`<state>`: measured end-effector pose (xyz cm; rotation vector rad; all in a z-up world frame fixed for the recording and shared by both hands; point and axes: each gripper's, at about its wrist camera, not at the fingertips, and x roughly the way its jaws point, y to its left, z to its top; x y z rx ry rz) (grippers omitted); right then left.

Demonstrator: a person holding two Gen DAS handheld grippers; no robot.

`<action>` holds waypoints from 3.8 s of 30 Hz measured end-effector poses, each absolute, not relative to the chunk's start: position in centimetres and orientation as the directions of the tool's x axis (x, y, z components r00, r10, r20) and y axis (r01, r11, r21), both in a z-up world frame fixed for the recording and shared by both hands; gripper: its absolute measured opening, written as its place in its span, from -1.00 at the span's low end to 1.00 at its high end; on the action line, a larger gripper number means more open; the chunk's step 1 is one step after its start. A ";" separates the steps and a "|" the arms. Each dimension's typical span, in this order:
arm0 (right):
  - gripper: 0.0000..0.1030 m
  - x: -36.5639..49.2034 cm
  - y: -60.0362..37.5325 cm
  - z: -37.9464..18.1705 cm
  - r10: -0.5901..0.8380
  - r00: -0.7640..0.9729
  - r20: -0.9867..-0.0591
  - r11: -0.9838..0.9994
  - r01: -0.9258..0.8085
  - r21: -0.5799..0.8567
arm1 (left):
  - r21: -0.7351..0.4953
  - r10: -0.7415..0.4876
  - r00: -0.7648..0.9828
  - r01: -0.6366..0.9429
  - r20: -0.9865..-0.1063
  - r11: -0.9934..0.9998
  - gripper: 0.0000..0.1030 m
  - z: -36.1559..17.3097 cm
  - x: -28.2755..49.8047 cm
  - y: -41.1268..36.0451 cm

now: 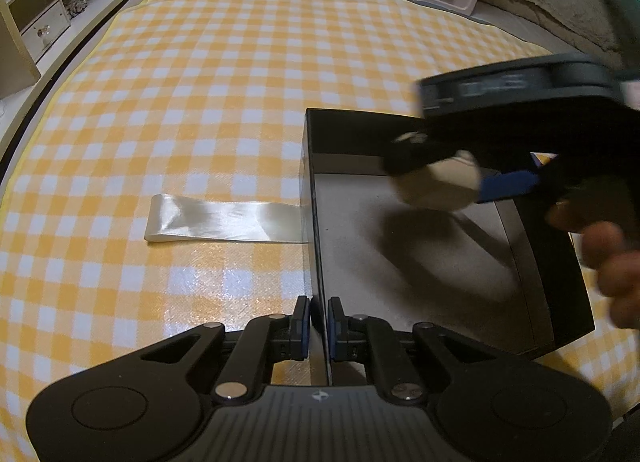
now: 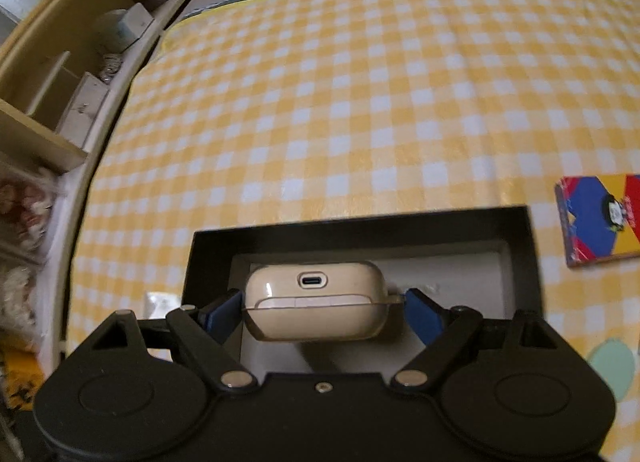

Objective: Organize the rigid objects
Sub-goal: 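Carry the beige earbud case into the black box and open the right gripper, then move the right gripper back to the white charger and grasp it, then carry the white charger into the box beside the earbud case and release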

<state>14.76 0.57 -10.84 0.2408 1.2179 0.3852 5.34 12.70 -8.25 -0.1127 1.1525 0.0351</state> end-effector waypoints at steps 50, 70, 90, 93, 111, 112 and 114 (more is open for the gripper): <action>1.00 8.5 -13.2 0.4 0.467 0.583 -0.665 0.874 -0.418 0.247 | -0.082 -0.042 0.402 -0.083 -0.915 0.993 -0.82 -9.0 6.3 13.1; 0.92 10.3 -24.6 -7.6 0.224 0.447 -0.866 0.974 -0.086 0.208 | -0.082 -0.041 0.403 -0.084 -0.914 0.993 -0.82 -9.0 6.3 13.1; 0.10 13.2 -22.5 -12.8 0.201 0.323 -0.925 0.980 -0.060 0.192 | -0.082 -0.041 0.403 -0.085 -0.914 0.993 -0.82 -9.1 6.4 13.1; -0.07 13.5 -22.2 -13.1 0.178 0.322 -0.930 0.984 -0.042 0.174 | -0.082 -0.041 0.403 -0.085 -0.914 0.993 -0.82 -9.1 6.4 13.1; -0.16 12.2 -22.8 -5.8 0.309 0.444 -0.841 0.949 -0.081 0.306 | -0.080 -0.039 0.403 -0.085 -0.915 0.993 -0.82 -9.1 6.4 13.0; -0.16 12.1 -22.6 -5.3 0.325 0.452 -0.831 0.943 -0.089 0.321 | -0.080 -0.039 0.403 -0.085 -0.915 0.993 -0.82 -9.1 6.4 13.0; -0.16 12.0 -21.9 -4.7 0.350 0.461 -0.816 0.934 -0.106 0.340 | -0.080 -0.039 0.403 -0.085 -0.915 0.993 -0.82 -9.1 6.4 13.0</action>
